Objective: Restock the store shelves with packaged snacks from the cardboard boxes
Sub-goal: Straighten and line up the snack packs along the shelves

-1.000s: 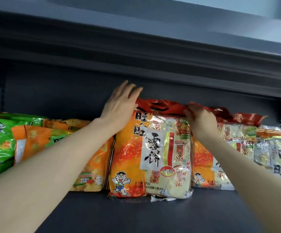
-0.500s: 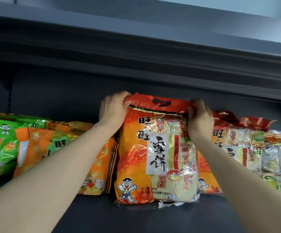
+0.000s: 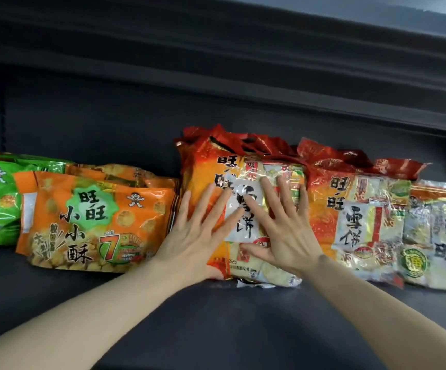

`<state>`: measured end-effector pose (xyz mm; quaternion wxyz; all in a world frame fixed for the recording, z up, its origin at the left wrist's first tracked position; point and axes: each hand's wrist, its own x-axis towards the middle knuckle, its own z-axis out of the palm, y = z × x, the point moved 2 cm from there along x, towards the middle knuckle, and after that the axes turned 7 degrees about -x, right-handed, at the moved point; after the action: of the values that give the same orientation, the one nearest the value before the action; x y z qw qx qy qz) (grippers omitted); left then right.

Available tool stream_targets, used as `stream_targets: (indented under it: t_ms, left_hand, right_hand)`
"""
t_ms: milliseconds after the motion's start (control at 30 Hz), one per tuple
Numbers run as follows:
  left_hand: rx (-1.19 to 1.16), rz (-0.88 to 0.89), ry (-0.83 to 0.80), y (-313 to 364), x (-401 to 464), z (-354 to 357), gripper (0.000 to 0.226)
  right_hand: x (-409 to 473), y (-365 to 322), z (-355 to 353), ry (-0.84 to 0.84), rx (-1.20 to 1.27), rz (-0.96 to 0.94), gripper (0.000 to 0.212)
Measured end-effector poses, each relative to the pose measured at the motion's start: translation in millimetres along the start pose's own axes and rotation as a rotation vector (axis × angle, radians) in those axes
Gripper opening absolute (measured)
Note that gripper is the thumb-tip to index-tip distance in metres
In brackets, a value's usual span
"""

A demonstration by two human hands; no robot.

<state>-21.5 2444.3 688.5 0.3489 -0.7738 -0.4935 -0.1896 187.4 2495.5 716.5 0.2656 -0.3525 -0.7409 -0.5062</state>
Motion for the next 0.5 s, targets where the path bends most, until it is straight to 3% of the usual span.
stream_targets:
  t_ms: [267, 500]
  left_hand:
    - [0.100, 0.035, 0.062, -12.2, -5.7, 1.5, 0.130]
    - [0.123, 0.049, -0.008, -13.8, -5.8, -7.9, 0.126]
  right_hand:
    - [10.5, -1.6, 0.3, 0.069, 0.019, 0.070, 0.084]
    - [14.1, -3.8, -2.5, 0.003, 0.029, 0.115, 0.077]
